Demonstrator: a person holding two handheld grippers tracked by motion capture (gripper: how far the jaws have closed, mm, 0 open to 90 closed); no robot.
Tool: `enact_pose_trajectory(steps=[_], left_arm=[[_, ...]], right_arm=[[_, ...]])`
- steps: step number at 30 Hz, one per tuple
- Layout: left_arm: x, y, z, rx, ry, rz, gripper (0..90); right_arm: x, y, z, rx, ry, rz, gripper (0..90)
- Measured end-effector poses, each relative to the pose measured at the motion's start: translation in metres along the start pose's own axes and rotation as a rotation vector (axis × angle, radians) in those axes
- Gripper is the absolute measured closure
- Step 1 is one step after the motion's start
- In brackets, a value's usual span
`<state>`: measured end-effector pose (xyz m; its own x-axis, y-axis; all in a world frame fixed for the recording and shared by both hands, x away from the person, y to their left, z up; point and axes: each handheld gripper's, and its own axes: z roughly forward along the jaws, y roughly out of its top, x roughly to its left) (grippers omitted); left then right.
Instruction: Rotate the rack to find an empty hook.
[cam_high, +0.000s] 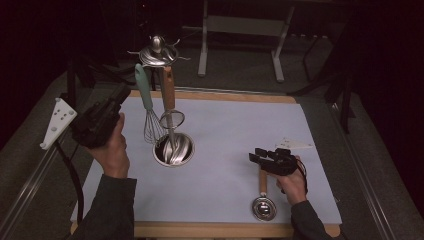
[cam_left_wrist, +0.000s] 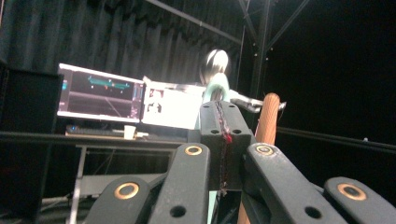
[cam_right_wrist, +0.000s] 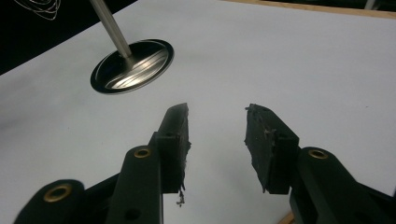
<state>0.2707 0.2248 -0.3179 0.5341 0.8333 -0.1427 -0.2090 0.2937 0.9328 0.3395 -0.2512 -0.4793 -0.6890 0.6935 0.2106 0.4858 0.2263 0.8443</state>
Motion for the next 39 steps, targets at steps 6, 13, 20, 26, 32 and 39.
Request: enact_pose_trajectory(steps=[6, 13, 20, 26, 32, 39], left_arm=[[-0.004, 0.008, 0.012, -0.005, -0.009, 0.003, 90.0], [-0.008, 0.012, 0.024, 0.005, -0.03, 0.009, 90.0], [-0.009, 0.014, 0.033, 0.021, -0.024, 0.018, 90.0], [-0.008, 0.015, 0.031, 0.027, -0.008, 0.04, 90.0], [-0.008, 0.015, 0.032, 0.028, 0.006, 0.053, 90.0], [0.0, 0.016, 0.031, 0.026, 0.02, 0.034, 90.0]], right_arm=[[0.0, 0.001, -0.001, -0.005, 0.005, -0.003, 58.4], [-0.002, 0.0, -0.004, -0.011, 0.0, 0.012, 58.4], [-0.003, 0.0, -0.005, -0.012, 0.0, 0.017, 58.3], [-0.003, 0.0, -0.004, -0.01, 0.001, 0.016, 58.3], [-0.003, -0.001, -0.004, -0.01, 0.002, 0.014, 58.3], [-0.002, -0.001, -0.003, -0.004, 0.005, 0.013, 58.1]])
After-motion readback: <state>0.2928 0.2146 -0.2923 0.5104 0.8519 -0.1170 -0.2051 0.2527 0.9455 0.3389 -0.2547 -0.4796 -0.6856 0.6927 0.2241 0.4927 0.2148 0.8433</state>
